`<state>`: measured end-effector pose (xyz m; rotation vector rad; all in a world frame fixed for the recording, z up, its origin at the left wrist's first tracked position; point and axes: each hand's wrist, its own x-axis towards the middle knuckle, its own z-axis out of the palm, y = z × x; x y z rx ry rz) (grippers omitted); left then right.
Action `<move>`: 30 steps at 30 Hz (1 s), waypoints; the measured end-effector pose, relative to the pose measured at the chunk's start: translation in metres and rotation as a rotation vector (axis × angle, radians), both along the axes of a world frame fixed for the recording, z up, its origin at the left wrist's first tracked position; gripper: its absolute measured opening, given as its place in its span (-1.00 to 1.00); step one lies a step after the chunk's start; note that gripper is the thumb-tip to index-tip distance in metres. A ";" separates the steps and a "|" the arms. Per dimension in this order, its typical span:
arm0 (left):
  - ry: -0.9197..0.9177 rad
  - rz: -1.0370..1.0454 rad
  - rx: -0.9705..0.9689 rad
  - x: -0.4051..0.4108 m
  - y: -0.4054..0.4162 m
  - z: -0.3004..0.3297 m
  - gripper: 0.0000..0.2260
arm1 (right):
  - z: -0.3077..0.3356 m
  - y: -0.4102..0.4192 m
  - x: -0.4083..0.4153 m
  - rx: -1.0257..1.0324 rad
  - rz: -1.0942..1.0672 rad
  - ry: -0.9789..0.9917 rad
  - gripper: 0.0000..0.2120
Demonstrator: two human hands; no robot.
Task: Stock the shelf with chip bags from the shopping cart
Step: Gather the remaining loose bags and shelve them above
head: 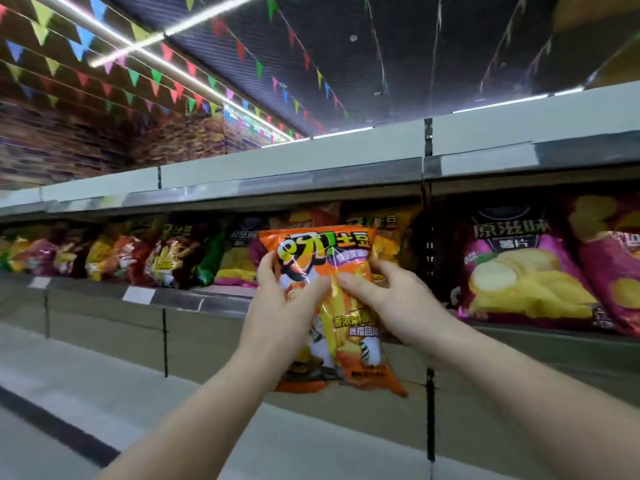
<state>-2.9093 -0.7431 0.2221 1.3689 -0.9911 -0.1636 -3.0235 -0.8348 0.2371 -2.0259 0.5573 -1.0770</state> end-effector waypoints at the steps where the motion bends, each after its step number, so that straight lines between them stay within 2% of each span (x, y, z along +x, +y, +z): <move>1: 0.013 0.017 -0.004 0.015 0.001 0.001 -0.29 | 0.002 0.002 0.015 -0.009 0.003 0.005 -0.66; 3: 0.024 0.064 -0.008 0.044 0.005 0.004 -0.45 | 0.004 0.006 0.046 -0.023 0.005 0.009 -0.65; 6: 0.023 0.093 -0.016 0.085 0.011 0.006 -0.47 | 0.006 0.013 0.090 -0.047 -0.008 0.015 -0.42; 7: 0.031 0.098 -0.014 0.097 0.012 0.007 -0.46 | 0.007 0.015 0.102 -0.035 -0.001 0.017 -0.44; 10: 0.056 0.099 0.002 0.132 0.015 0.009 -0.38 | 0.009 0.016 0.135 0.006 0.044 0.031 -0.71; 12: 0.074 0.108 0.011 0.151 0.015 0.013 -0.32 | 0.013 0.016 0.154 0.018 0.061 0.054 -0.81; 16: 0.091 0.159 -0.001 0.180 0.010 0.021 -0.42 | 0.022 0.009 0.192 0.008 0.033 0.088 -0.64; 20: 0.072 0.227 0.017 0.200 0.002 0.028 -0.36 | 0.028 -0.004 0.221 0.020 0.051 0.125 -0.53; 25: 0.046 0.279 0.011 0.222 -0.012 0.038 -0.45 | 0.037 -0.022 0.244 0.019 0.083 0.144 -0.50; 30: 0.020 0.241 -0.006 0.239 -0.032 0.049 -0.51 | 0.049 -0.036 0.260 -0.013 0.038 0.161 -0.57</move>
